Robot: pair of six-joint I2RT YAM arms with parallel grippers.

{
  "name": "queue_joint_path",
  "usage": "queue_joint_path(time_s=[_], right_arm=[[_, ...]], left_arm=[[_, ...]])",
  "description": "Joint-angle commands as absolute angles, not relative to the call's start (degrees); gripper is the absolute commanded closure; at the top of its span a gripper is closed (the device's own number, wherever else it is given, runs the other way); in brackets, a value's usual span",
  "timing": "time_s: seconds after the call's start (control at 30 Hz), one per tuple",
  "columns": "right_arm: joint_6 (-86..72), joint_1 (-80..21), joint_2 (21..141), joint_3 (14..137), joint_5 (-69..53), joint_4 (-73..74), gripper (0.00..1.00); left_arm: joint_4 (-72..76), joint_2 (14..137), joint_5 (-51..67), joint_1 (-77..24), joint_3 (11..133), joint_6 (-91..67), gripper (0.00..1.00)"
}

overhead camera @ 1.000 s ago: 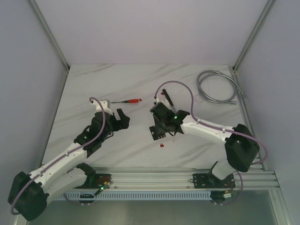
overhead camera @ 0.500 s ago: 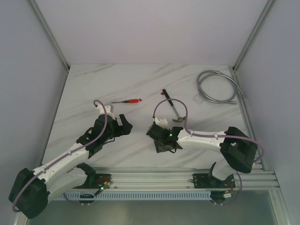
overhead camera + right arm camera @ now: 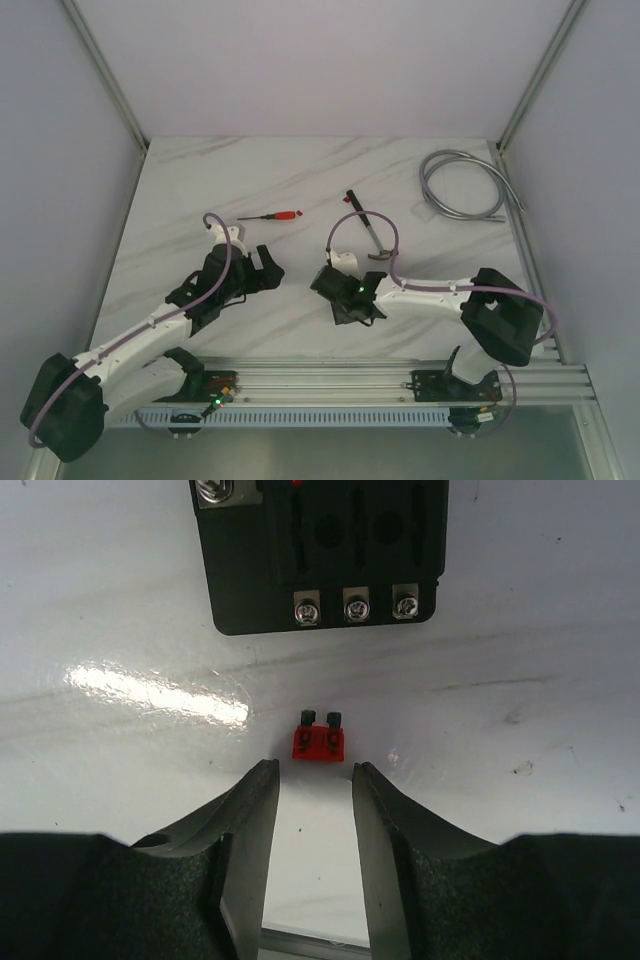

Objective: Snap on the fuse box
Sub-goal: Pick up the fuse from the center of the board.

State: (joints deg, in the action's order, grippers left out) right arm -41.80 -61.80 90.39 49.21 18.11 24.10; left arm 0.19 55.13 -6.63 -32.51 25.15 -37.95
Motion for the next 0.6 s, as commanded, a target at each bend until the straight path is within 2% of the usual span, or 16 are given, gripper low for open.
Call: queue_joint_path(time_s=[0.0,0.43,0.57], right_arm=[[-42.77,-62.14,91.58,50.0,21.12,23.98,0.59],[-41.93,-62.18,93.51,51.65,21.29,24.95,0.61],[-41.97,-62.14,94.03,52.26,21.38,25.91,0.64]], left_arm=[[0.1,55.54,-6.03,-32.18,24.88,-38.38,0.0],[0.05,55.55,-5.8,-32.21,25.14,-38.09,0.0],[0.05,55.55,-5.71,-32.17,25.2,-38.12,0.0]])
